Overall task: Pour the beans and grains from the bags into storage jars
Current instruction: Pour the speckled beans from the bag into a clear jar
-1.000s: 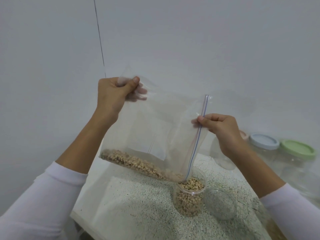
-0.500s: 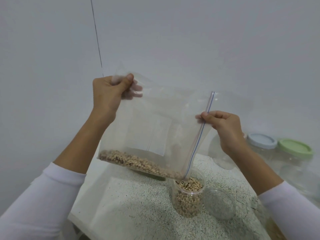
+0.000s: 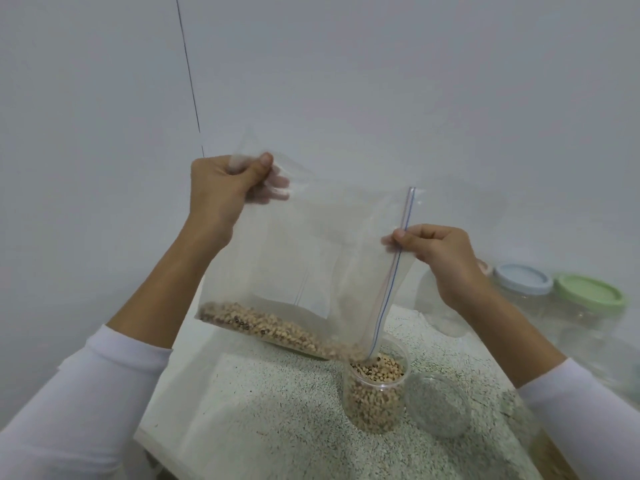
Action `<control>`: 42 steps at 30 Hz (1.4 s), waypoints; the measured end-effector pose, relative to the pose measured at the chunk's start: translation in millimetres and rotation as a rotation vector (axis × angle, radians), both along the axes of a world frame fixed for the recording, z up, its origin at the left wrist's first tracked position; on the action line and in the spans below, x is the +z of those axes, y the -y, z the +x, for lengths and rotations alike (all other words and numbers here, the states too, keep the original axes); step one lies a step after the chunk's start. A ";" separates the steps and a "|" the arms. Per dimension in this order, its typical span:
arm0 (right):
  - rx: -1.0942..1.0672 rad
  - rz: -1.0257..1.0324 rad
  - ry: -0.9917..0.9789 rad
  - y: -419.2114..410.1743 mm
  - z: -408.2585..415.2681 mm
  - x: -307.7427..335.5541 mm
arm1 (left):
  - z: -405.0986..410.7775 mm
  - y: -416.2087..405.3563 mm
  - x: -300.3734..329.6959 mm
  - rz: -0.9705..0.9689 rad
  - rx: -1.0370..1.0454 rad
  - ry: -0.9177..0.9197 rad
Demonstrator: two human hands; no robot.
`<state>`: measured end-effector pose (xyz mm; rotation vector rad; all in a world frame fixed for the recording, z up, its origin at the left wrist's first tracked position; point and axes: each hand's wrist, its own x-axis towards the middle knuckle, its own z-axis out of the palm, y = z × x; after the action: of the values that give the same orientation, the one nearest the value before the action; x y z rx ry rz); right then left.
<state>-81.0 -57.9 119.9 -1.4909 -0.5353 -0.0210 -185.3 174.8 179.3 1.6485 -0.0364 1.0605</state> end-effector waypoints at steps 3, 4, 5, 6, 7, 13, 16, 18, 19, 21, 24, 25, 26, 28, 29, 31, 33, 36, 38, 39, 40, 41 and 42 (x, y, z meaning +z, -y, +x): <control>-0.018 0.015 -0.001 0.0 0.6 -2.3 | 1.6 1.1 -1.5 -0.004 0.011 0.009; -0.038 0.034 0.004 0.5 1.4 -1.6 | 1.9 0.5 -0.8 -0.011 0.016 0.021; -0.039 0.031 0.005 0.8 2.0 -1.1 | 2.3 0.5 0.1 -0.009 0.013 0.021; -0.022 0.014 -0.001 0.6 2.0 -1.0 | 2.7 0.9 0.8 -0.001 0.006 0.012; -0.007 0.004 -0.008 0.3 1.7 -1.1 | 3.2 2.0 1.6 0.003 0.002 0.008; 0.014 -0.031 0.011 2.3 0.5 -1.4 | 6.1 7.7 3.7 0.040 -0.030 -0.026; -0.020 0.023 0.006 4.1 2.2 -3.6 | 7.6 8.8 3.1 0.019 -0.012 -0.008; -0.026 0.034 0.012 4.9 2.8 -2.8 | 8.2 9.4 3.7 0.022 -0.010 -0.014; -0.006 0.015 0.008 4.5 2.4 -2.8 | 8.4 10.0 4.2 0.036 -0.017 -0.030; 0.010 0.005 -0.005 3.4 0.7 -4.8 | 7.4 8.9 3.1 0.029 -0.016 -0.035; -0.033 0.054 -0.006 4.1 2.8 -4.5 | 5.8 5.4 5.2 0.003 0.001 0.007; -0.023 0.046 -0.012 3.8 3.2 -4.4 | 5.7 5.4 5.5 0.015 -0.001 0.000; -0.008 0.033 -0.019 3.2 3.3 -4.9 | 5.9 6.3 5.6 0.030 -0.007 -0.012; 0.006 0.029 -0.031 2.0 3.4 -6.7 | 5.9 8.5 5.2 0.050 -0.018 -0.026; 0.000 0.038 -0.036 1.9 3.6 -7.1 | 5.7 8.6 5.6 0.054 -0.019 -0.025; -0.016 0.056 -0.046 2.0 3.5 -6.8 | 4.1 7.0 6.8 0.058 -0.019 -0.014; -0.012 0.060 -0.054 1.8 3.5 -6.3 | 3.1 5.0 7.6 0.061 -0.019 -0.008; 0.004 0.054 -0.058 0.2 1.7 -7.1 | 3.5 4.9 6.5 0.070 -0.015 -0.018; -0.003 0.057 -0.062 -0.2 1.7 -6.5 | 3.1 4.5 7.0 0.073 -0.020 -0.016; -0.006 0.060 -0.063 0.0 1.7 -6.3 | 2.9 4.7 7.5 0.073 -0.023 -0.016; -0.010 0.064 -0.064 0.1 1.6 -6.8 | 2.8 4.8 8.0 0.074 -0.025 -0.015; -0.014 0.066 -0.063 0.5 1.3 -7.7 | 2.6 5.0 8.7 0.076 -0.026 -0.014; -0.014 0.064 -0.061 0.7 0.5 -8.3 | 2.7 5.5 9.1 0.079 -0.028 -0.015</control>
<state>-80.5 -58.5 111.5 -1.4287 -0.4707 -0.0036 -182.6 169.3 188.4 1.7216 -0.0926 1.0365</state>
